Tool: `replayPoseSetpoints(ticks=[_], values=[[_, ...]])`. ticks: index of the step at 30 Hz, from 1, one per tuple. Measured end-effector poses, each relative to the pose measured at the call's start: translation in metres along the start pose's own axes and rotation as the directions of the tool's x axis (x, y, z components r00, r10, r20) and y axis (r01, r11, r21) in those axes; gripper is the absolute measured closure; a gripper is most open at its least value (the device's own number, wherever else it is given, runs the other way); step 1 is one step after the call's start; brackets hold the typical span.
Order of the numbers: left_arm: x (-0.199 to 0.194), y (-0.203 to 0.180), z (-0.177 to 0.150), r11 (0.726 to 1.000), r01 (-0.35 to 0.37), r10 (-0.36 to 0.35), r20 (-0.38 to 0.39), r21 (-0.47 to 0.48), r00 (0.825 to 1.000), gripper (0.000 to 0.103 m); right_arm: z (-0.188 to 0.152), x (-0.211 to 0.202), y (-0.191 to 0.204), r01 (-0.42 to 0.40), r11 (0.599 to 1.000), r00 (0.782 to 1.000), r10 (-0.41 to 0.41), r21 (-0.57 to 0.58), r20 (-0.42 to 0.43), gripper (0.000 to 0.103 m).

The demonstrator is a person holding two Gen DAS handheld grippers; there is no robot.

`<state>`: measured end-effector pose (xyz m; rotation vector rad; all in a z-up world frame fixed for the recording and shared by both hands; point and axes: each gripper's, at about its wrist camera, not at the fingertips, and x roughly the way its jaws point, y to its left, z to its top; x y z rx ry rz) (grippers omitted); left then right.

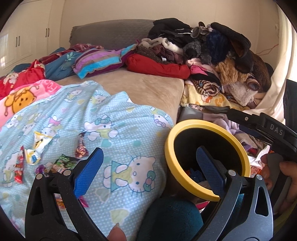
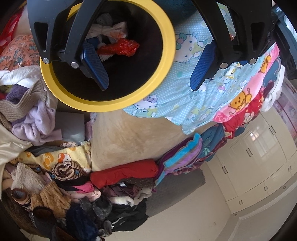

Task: Collect trash
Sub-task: 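Move both open tools back toward the remaining wrappers on the bed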

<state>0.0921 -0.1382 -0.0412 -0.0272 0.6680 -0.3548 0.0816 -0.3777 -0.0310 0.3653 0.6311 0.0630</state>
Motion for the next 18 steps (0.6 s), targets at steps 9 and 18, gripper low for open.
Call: replayPoseSetpoints(ticks=[9, 18], values=[[-0.013, 0.023, 0.001, 0.998, -0.051, 0.052, 0.032, -0.036, 0.998, 0.011, -0.004, -0.003, 0.029, -0.038, 0.998, 0.999, 0.038, -0.057, 0.009, 0.014], [-0.028, 0.05, 0.001, 0.992, -0.099, 0.103, 0.061, -0.074, 0.993, 0.011, -0.007, -0.006, 0.059, -0.097, 0.99, 0.995, 0.099, -0.103, 0.014, 0.013]])
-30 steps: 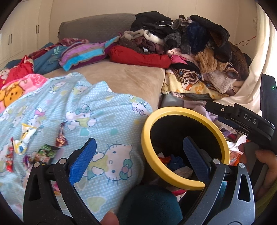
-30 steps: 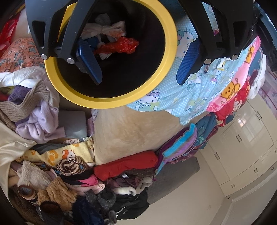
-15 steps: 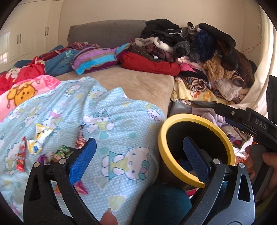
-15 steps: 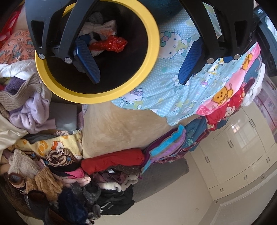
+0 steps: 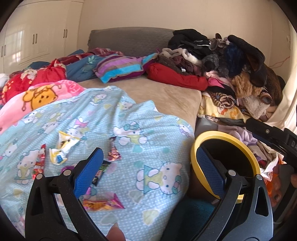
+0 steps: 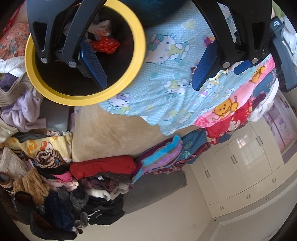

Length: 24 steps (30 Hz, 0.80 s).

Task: Collect trash
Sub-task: 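Move both open tools back toward the remaining wrappers on the bed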

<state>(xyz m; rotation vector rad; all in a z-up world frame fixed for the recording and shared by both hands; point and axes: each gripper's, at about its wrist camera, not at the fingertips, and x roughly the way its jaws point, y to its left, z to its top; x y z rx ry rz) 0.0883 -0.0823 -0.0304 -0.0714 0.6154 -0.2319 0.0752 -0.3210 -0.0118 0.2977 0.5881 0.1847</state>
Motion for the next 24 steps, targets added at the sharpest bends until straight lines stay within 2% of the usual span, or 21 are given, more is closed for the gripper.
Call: replayPoseSetpoints(ticks=[24], values=[[-0.022, 0.077, 0.0, 0.987, -0.097, 0.103, 0.036, -0.129, 0.994, 0.011, -0.026, 0.015, 0.075, -0.102, 0.986, 0.993, 0.092, -0.133, -0.075, 0.011]])
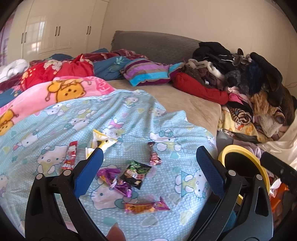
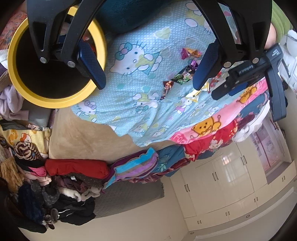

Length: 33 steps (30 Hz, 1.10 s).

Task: Collect trash
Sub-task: 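Move both open tools back toward the remaining wrappers on the bed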

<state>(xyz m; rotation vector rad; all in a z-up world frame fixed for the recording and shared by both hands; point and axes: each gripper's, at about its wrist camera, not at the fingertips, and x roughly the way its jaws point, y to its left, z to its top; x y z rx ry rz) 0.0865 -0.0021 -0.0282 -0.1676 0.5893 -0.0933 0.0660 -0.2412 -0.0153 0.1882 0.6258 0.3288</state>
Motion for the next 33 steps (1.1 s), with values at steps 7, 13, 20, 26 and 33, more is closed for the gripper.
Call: replayPoseSetpoints(ticks=[7, 13, 20, 26, 33], values=[[0.0, 0.023, 0.002, 0.999, -0.022, 0.022, 0.001, -0.046, 1.0, 0.011, -0.009, 0.011, 0.018, -0.018, 0.999, 0.999, 0.017, -0.033, -0.032, 0.011], [0.0, 0.046, 0.004, 0.995, -0.053, 0.054, 0.008, -0.089, 0.999, 0.011, -0.016, 0.021, 0.03, -0.035, 0.998, 0.998, 0.031, -0.056, -0.06, 0.011], [0.003, 0.073, 0.0, 0.987, -0.075, 0.075, -0.005, -0.141, 0.997, 0.011, -0.026, 0.032, 0.044, -0.055, 0.996, 0.995, 0.048, -0.076, -0.091, 0.011], [0.006, 0.091, -0.004, 0.98, -0.09, 0.089, -0.017, -0.177, 0.996, 0.011, -0.037, 0.046, 0.057, -0.074, 0.993, 0.989, 0.062, -0.093, -0.133, 0.011], [0.018, 0.108, -0.013, 0.974, -0.131, 0.124, -0.048, -0.182, 0.991, 0.011, -0.051, 0.072, 0.07, -0.093, 0.991, 0.977, 0.072, -0.096, -0.202, 0.011]])
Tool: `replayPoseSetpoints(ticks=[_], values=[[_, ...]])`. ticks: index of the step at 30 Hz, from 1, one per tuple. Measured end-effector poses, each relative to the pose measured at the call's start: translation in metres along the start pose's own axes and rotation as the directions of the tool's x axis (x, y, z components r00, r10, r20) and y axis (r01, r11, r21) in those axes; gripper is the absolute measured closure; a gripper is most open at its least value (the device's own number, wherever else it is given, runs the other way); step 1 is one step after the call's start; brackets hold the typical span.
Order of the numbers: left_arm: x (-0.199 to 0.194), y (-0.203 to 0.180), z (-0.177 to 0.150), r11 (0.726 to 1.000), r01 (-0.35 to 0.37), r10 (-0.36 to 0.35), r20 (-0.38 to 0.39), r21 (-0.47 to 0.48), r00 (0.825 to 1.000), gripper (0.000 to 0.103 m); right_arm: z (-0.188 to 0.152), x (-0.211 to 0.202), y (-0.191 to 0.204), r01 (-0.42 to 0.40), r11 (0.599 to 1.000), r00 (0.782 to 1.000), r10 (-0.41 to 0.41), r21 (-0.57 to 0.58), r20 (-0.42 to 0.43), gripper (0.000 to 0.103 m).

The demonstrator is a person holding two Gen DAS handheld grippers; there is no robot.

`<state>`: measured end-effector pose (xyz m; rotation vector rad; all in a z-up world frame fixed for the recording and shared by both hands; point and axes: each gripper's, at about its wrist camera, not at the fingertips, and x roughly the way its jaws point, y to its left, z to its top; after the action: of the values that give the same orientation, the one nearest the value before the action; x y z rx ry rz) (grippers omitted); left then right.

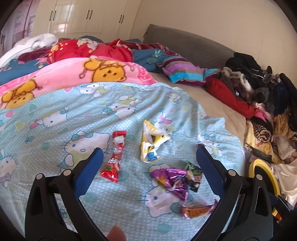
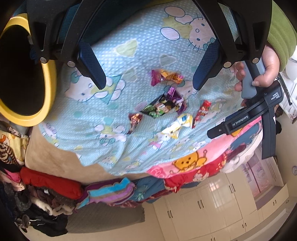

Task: Collect trash
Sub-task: 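Move both open tools back toward the remaining wrappers on the bed, then grasp the yellow-white wrapper with the left tool while the right tool grasps the pink wrapper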

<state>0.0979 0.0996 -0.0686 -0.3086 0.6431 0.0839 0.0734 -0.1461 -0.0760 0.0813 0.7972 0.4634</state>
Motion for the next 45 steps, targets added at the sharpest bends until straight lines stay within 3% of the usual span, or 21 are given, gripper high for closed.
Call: replayPoseSetpoints(ticks=[6, 15, 19, 24, 27, 29, 39, 45], values=[[0.015, 0.007, -0.004, 1.0, 0.003, -0.002, -0.025, 0.006, 1.0, 0.012, -0.002, 0.021, 0.005, 0.002, 1.0, 0.999, -0.002, 0.007, -0.044, 0.011], [0.035, 0.0, -0.006, 0.999, 0.031, -0.03, -0.049, 0.015, 0.998, 0.03, -0.005, 0.051, 0.01, 0.009, 1.0, 0.993, -0.009, 0.002, -0.115, 0.012], [0.044, -0.006, -0.004, 0.998, 0.057, -0.056, -0.064, 0.025, 0.996, 0.033, -0.006, 0.065, 0.01, 0.002, 1.0, 0.988, 0.0, 0.017, -0.152, 0.017], [0.065, -0.007, 0.001, 0.999, 0.036, -0.033, -0.108, 0.023, 0.994, 0.04, -0.009, 0.084, 0.01, -0.003, 0.999, 0.976, 0.014, 0.049, -0.215, 0.032], [0.077, -0.009, 0.002, 0.999, 0.037, -0.033, -0.135, 0.032, 0.99, 0.042, -0.012, 0.092, 0.009, -0.005, 0.998, 0.969, 0.018, 0.055, -0.245, 0.049], [0.084, -0.01, 0.001, 0.999, 0.036, -0.03, -0.15, 0.037, 0.988, 0.043, -0.013, 0.093, 0.009, -0.026, 0.998, 0.968, 0.04, 0.059, -0.248, 0.067], [0.11, -0.007, 0.001, 0.999, -0.014, 0.021, -0.194, 0.041, 0.981, 0.056, -0.016, 0.09, 0.01, -0.064, 0.997, 0.967, 0.074, 0.049, -0.243, 0.075], [0.117, -0.005, 0.0, 0.999, -0.028, 0.034, -0.215, 0.032, 0.976, 0.071, -0.019, 0.087, 0.011, -0.083, 0.995, 0.967, 0.093, 0.051, -0.236, 0.077]])
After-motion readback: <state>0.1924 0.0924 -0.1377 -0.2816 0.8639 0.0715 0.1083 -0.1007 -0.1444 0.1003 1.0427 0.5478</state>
